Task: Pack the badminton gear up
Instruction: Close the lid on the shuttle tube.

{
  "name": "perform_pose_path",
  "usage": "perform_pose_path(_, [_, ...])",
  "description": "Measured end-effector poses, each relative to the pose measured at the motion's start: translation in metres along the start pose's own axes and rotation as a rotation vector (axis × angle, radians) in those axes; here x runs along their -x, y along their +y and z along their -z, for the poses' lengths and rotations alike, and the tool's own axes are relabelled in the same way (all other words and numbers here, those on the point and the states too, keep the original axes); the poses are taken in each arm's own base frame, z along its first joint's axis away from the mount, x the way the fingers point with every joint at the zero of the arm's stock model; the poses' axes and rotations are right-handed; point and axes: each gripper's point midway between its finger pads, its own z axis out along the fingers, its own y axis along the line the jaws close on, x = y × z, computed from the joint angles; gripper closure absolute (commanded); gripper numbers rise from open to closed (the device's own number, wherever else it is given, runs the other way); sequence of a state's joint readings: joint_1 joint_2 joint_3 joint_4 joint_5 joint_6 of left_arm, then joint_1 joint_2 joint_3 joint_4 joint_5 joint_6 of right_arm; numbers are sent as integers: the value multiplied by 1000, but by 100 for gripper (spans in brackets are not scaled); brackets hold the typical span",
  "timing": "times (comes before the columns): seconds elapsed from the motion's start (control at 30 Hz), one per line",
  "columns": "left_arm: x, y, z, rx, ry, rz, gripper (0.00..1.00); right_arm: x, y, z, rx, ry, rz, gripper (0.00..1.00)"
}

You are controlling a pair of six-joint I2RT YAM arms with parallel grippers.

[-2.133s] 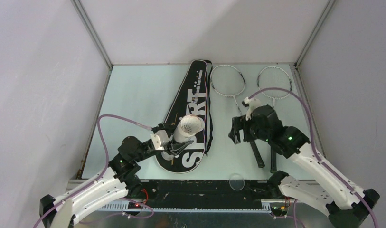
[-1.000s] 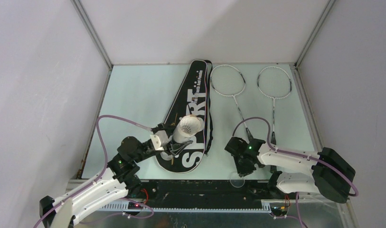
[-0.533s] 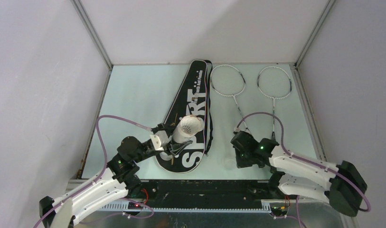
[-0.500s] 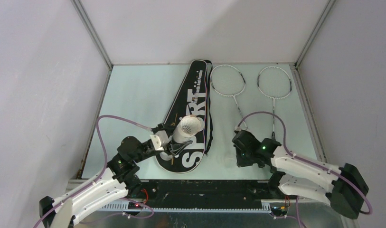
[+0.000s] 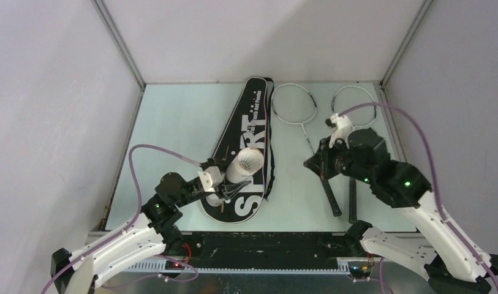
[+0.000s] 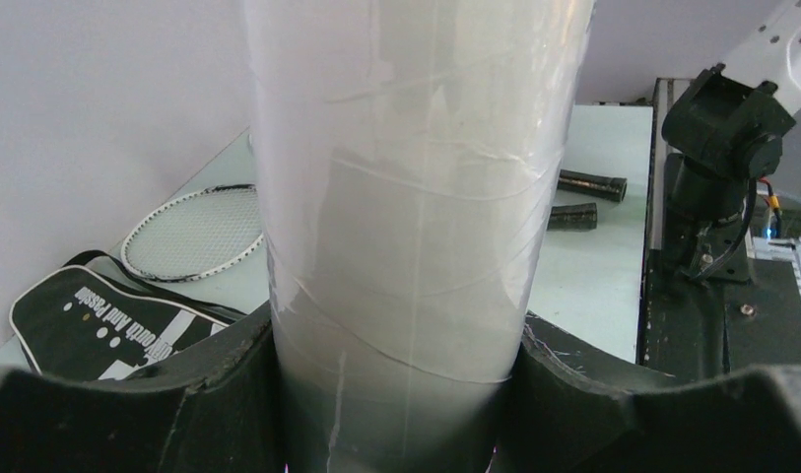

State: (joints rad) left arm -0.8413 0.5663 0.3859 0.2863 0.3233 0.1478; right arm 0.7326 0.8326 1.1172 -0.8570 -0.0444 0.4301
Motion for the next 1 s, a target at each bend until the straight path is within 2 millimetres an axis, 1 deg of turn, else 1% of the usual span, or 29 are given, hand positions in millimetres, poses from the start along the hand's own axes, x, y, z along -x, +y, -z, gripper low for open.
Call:
perform_pose_path(0.07, [-1, -2, -2, -16, 8, -11, 49, 28, 22, 18, 74, -46, 46, 100])
perform_pose_path(0.13, [-4, -4, -3, -39, 19, -35, 50, 45, 39, 33, 136, -65, 87, 100])
perform_pose_path(0.17, [-5, -6, -4, -55, 23, -48, 50, 49, 46, 39, 164, -63, 106, 100])
perform_pose_path(0.23, [-7, -8, -4, -75, 34, -71, 50, 53, 59, 46, 213, -49, 143, 100])
perform_pose_path(0.37, [-15, -13, -7, -130, 85, -114, 50, 53, 83, 56, 288, 11, 225, 100])
perform_pose_path(0.47, [-20, -16, -9, -162, 110, -133, 50, 56, 96, 56, 315, 45, 275, 100])
perform_pose_path(0.63, [-22, -18, -13, -195, 132, -143, 49, 56, 101, 46, 314, 110, 311, 100])
perform_pose_path(0.83, [-24, -19, -13, -206, 138, -144, 49, 41, 99, 33, 298, 209, 332, 100])
perform_pose_path(1.0, [-24, -21, -13, -215, 138, -145, 48, 38, 98, 30, 301, 225, 343, 100])
